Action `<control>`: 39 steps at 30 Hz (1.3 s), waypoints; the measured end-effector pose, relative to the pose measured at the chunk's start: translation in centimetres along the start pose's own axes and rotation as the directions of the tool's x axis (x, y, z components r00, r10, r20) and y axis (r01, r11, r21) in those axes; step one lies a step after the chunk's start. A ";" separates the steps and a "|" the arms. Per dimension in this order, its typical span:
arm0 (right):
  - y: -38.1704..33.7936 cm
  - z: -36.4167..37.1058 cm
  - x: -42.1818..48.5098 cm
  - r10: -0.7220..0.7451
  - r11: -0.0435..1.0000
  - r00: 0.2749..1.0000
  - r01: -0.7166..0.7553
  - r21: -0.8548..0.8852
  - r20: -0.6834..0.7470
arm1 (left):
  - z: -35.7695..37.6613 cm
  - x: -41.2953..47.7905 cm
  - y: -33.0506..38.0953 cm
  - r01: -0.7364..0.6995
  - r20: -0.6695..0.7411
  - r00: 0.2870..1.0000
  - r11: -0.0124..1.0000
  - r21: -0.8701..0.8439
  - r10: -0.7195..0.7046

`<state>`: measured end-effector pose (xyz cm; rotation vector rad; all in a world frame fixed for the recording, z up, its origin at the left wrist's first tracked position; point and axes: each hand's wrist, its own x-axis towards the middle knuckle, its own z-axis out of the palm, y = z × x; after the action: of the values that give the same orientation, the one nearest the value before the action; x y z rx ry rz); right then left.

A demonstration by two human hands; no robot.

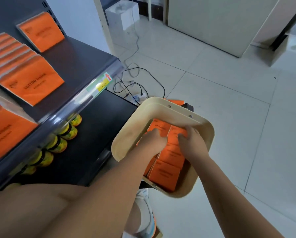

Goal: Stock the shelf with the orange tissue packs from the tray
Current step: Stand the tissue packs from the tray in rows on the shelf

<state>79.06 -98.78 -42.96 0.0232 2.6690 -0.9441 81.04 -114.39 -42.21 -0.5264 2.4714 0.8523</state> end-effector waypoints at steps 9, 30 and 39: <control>1.7 1.8 5.5 0.192 0.977 0.972 -0.177 -0.119 0.133 | 5.4 4.7 -0.8 0.141 0.118 0.986 0.968 -0.210 -0.118; 4.4 3.0 8.3 0.133 0.916 0.977 -0.057 -0.396 0.168 | 6.7 8.0 -3.4 0.196 0.275 0.954 0.946 -0.260 -0.122; 3.2 2.2 7.0 -0.071 0.968 0.991 0.096 -0.232 0.112 | 4.7 6.8 -3.5 0.272 0.298 0.946 0.810 -0.520 -0.127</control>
<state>73.37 -98.24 -48.63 -0.1876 2.6846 -0.6245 78.64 -115.26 -50.83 -0.8058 1.8719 1.4591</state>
